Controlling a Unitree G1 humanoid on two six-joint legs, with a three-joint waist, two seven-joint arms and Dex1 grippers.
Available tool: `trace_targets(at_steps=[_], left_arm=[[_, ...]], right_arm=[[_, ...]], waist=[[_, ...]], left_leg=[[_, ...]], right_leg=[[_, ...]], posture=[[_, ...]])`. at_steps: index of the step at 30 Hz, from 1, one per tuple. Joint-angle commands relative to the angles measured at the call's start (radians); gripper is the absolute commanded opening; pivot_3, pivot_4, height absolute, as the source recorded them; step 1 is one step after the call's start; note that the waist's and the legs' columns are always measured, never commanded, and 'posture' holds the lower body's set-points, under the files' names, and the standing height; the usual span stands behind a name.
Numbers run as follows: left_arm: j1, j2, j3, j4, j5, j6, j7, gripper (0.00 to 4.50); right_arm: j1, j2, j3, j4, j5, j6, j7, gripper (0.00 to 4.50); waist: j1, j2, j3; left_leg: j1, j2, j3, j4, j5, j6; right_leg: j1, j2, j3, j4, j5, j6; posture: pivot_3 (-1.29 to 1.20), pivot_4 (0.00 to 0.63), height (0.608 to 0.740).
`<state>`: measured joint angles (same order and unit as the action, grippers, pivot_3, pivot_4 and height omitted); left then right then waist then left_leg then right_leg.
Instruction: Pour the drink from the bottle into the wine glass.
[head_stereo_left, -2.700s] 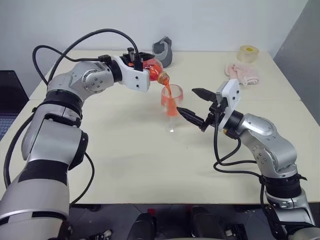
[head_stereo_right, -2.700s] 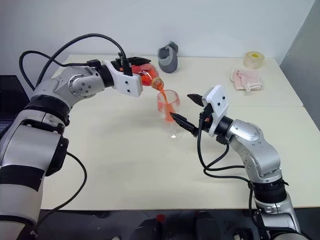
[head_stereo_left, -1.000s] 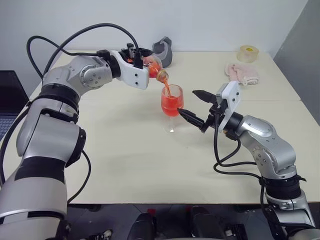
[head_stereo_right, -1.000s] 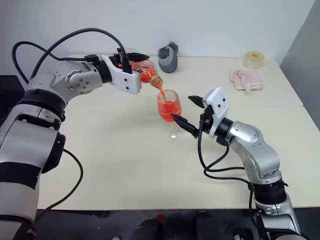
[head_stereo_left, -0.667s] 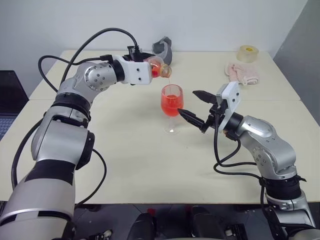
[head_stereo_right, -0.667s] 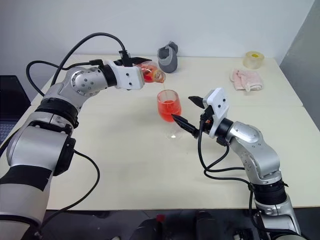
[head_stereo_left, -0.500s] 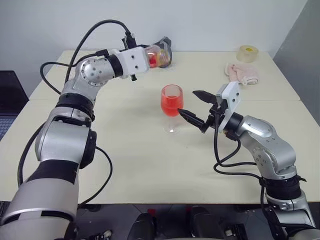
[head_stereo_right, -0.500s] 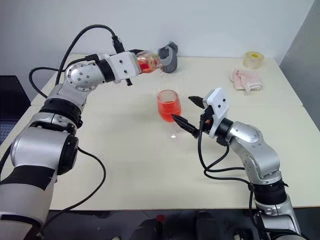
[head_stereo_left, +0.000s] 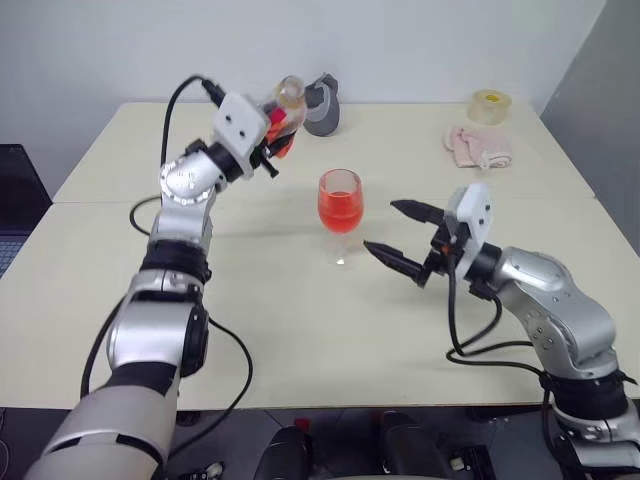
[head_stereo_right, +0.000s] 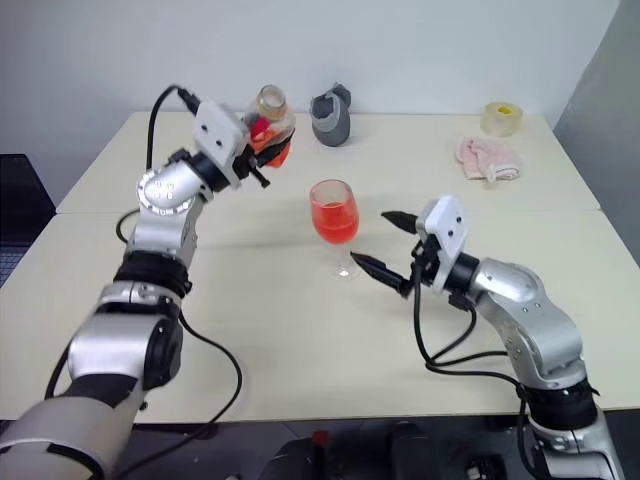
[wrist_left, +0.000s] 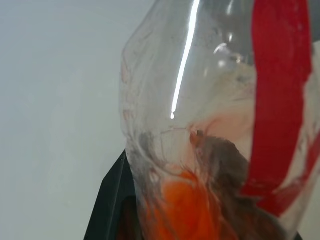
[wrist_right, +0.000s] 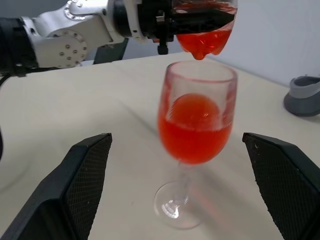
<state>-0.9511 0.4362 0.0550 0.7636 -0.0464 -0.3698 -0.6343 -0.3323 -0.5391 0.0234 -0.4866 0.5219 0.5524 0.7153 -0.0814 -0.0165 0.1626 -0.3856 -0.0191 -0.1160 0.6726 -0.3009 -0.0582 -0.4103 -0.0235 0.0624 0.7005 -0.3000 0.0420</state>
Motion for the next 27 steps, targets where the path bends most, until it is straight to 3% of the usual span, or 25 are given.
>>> trace_targets(at_steps=[1,6,15,27], left_arm=[[0.096,0.001,0.070,-0.233,-0.049,0.147,0.116,1.26],[0.267,-0.014,0.129,-0.416,-0.085,0.292,0.217,1.26],[0.410,-0.046,0.205,-0.472,-0.150,0.349,0.294,1.26],[0.444,-0.064,0.256,-0.190,-0.186,0.213,0.265,1.26]], right_arm=[[0.079,-0.056,-0.022,-0.089,0.012,-0.088,0.098,4.50],[0.132,-0.046,-0.014,-0.104,0.010,-0.098,0.073,4.50],[0.165,-0.012,-0.026,-0.123,0.034,-0.090,0.036,4.50],[0.168,-0.003,-0.025,-0.117,0.028,-0.086,0.009,4.50]], waist=[[0.000,0.000,0.000],[0.003,0.000,0.000],[0.030,-0.001,-0.001],[0.040,-0.003,-0.002]], left_leg=[[0.000,-0.001,0.000,0.001,0.000,0.000],[0.000,-0.001,0.000,0.005,-0.001,0.001],[0.001,-0.001,0.000,0.006,-0.001,0.001],[0.002,-0.003,0.001,0.005,-0.001,0.001]], right_leg=[[0.000,0.000,0.000,0.000,0.000,0.000],[0.001,0.001,0.000,0.003,0.000,0.000],[0.003,0.000,0.000,0.004,0.000,0.000],[0.004,-0.001,0.000,0.003,0.000,0.000]], posture=[[0.00,0.150,0.740],[0.00,0.150,0.740],[0.00,0.150,0.740],[0.00,0.150,0.740]])
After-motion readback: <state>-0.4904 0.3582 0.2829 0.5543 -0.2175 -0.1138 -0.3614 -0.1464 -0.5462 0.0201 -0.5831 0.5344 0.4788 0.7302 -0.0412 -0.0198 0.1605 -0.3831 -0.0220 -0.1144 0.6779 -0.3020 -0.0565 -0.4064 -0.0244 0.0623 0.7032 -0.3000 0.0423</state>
